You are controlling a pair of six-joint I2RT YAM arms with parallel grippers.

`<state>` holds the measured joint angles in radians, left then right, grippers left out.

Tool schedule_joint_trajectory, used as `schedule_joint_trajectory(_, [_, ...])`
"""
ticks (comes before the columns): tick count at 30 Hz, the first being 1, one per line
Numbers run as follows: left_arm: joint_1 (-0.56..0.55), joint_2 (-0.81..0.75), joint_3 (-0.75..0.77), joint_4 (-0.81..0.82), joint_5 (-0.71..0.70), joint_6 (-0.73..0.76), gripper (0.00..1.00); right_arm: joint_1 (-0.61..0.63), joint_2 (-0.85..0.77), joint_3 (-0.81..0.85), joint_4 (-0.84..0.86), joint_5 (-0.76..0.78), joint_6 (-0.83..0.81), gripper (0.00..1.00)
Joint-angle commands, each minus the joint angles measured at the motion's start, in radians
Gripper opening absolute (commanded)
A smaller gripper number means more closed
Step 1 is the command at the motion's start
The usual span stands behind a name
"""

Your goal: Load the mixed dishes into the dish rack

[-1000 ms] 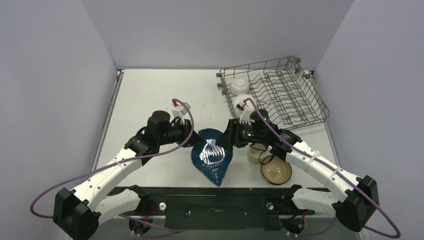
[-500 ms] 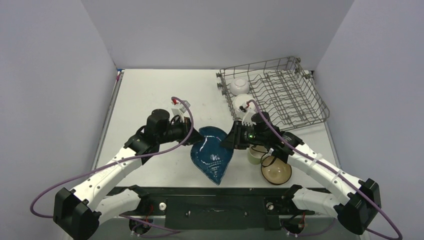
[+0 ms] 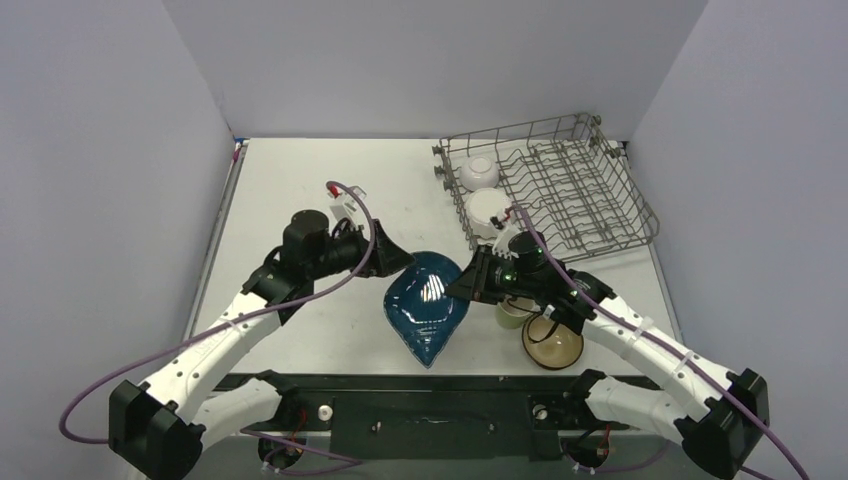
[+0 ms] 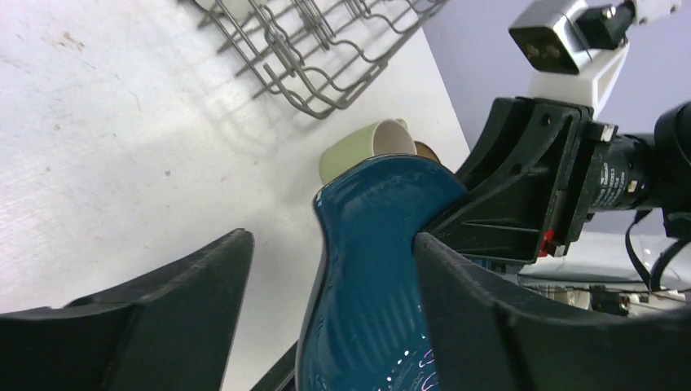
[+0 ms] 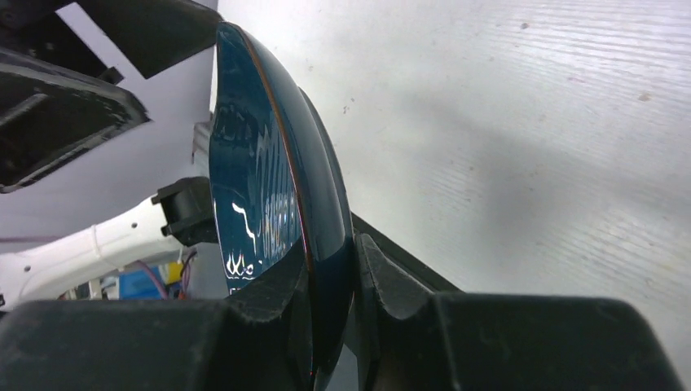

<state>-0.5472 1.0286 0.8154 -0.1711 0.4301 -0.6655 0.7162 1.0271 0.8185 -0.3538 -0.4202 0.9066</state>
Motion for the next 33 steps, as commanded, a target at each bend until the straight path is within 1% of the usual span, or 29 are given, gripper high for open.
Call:
schedule_joint_trajectory(1, [0.032,-0.045,0.052,0.061,-0.038,-0.045,0.75,0.006,-0.084,0.071,-0.011,0.122,0.065,0.00])
schedule_joint_trajectory(2, [0.039,-0.050,0.056,0.037,-0.048,-0.041,0.81,0.005,-0.085,0.083,-0.036,0.160,0.060,0.00])
schedule_joint_trajectory(3, [0.042,-0.060,0.068,0.021,-0.076,-0.031,0.92,0.003,-0.084,0.110,-0.085,0.199,0.055,0.00])
schedule_joint_trajectory(5, [0.049,-0.075,0.093,-0.044,-0.134,-0.004,0.99,-0.004,-0.080,0.154,-0.165,0.270,0.050,0.00])
schedule_joint_trajectory(8, [0.052,-0.094,0.121,-0.140,-0.205,0.032,0.97,-0.027,-0.061,0.224,-0.279,0.367,0.053,0.00])
schedule_joint_trajectory(9, [0.052,-0.106,0.131,-0.161,-0.215,0.051,0.96,-0.063,-0.051,0.277,-0.358,0.423,0.049,0.00])
schedule_joint_trajectory(11, [0.052,-0.117,0.131,-0.186,-0.215,0.060,0.96,-0.121,-0.026,0.328,-0.426,0.462,0.048,0.00])
schedule_joint_trajectory(12, [0.052,-0.123,0.126,-0.189,-0.212,0.061,0.96,-0.162,-0.019,0.363,-0.471,0.490,0.054,0.00])
schedule_joint_trajectory(18, [0.052,-0.155,0.098,-0.197,-0.199,0.055,0.96,-0.324,0.091,0.547,-0.670,0.640,0.103,0.00])
schedule_joint_trajectory(21, [0.051,-0.165,0.086,-0.192,-0.188,0.052,0.96,-0.416,0.159,0.609,-0.737,0.671,0.150,0.00])
schedule_joint_trajectory(24, [0.051,-0.174,0.075,-0.180,-0.182,0.045,0.96,-0.467,0.216,0.689,-0.826,0.726,0.192,0.00])
schedule_joint_trajectory(28, [0.050,-0.184,0.056,-0.162,-0.162,0.035,0.96,-0.489,0.279,0.761,-0.869,0.833,0.213,0.00])
schedule_joint_trajectory(31, [0.050,-0.190,0.042,-0.159,-0.142,0.030,0.96,-0.511,0.351,0.818,-0.899,0.954,0.177,0.00])
schedule_joint_trajectory(32, [0.050,-0.192,0.040,-0.158,-0.140,0.029,0.96,-0.514,0.375,0.824,-0.895,0.977,0.164,0.00])
schedule_joint_trajectory(33, [0.050,-0.197,0.036,-0.158,-0.134,0.027,0.96,-0.518,0.385,0.831,-0.874,1.036,0.129,0.00])
